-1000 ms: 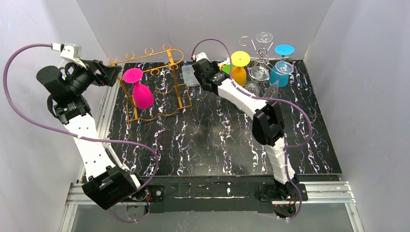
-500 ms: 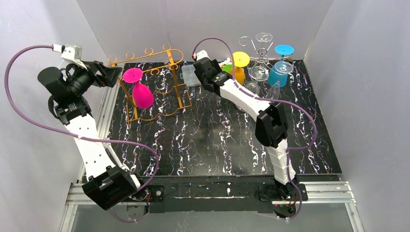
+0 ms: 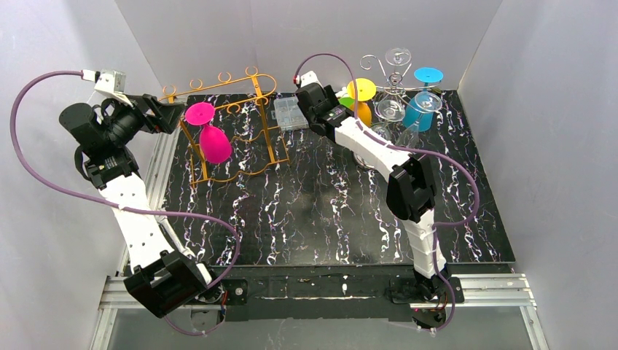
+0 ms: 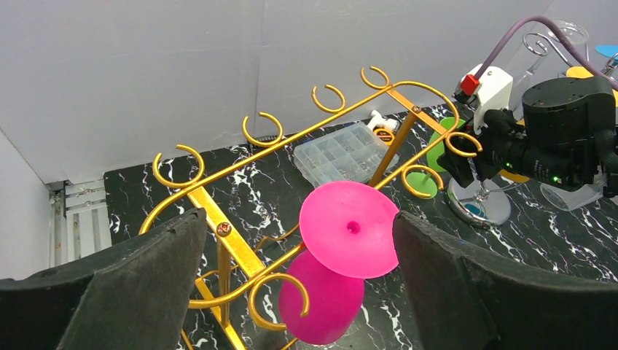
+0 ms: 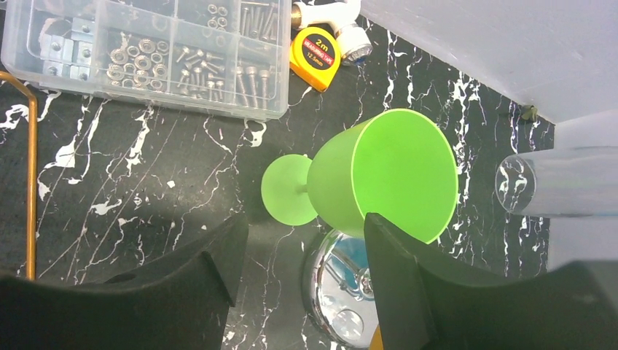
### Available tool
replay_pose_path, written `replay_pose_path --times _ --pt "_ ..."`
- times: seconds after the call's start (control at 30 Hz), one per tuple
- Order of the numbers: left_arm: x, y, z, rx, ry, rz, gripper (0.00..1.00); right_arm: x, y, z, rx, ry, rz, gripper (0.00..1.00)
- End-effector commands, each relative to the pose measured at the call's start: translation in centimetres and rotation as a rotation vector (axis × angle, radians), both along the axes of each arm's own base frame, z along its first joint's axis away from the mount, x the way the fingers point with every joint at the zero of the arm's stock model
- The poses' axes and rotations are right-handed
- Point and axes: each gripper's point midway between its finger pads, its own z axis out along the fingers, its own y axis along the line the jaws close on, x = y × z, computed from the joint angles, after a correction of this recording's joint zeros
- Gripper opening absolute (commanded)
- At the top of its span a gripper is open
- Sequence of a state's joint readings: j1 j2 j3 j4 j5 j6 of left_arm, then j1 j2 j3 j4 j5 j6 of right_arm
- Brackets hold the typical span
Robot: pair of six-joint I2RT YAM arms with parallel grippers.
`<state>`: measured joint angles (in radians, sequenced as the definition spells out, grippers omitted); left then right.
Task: Place the wine glass upside down on the wine glass rack
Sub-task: Pick up the wine glass at the center of the board.
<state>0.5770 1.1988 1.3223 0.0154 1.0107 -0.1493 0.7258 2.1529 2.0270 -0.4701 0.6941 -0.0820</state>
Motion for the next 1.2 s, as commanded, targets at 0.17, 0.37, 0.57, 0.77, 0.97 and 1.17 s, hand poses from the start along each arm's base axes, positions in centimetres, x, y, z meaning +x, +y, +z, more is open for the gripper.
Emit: replay_pose_path --times 0.17,0.37,0.57,0.77,0.97,1.17 --pt "-0.8 -0.5 0.9 0.033 -0.037 -0.016 0.98 1.8 -0.7 3.2 0.031 -0.091 -0.044 0.68" --pt "-0.7 -0.4 1.0 0.036 -0.040 -0.008 0.98 2.6 -1.0 1.6 0.031 -0.061 -0.053 0.68" --pt "-0.7 -0.2 1.0 0.043 -0.042 -0.001 0.98 2.9 -1.0 -0.8 0.023 -0.016 -0.056 0.66" --pt "-0.6 -0.2 0.9 0.042 -0.040 0.002 0.98 2.9 -0.5 -1.6 0.038 0.001 -0.039 0.56" --pt "-0.5 -0.1 0.9 0.037 -0.037 0.002 0.98 2.5 0.1 -1.3 0.060 0.004 -0.017 0.16" --pt "-0.7 -0.3 1.0 0.039 -0.041 -0.001 0.98 1.1 1.8 -0.7 0.074 0.006 0.027 0.01"
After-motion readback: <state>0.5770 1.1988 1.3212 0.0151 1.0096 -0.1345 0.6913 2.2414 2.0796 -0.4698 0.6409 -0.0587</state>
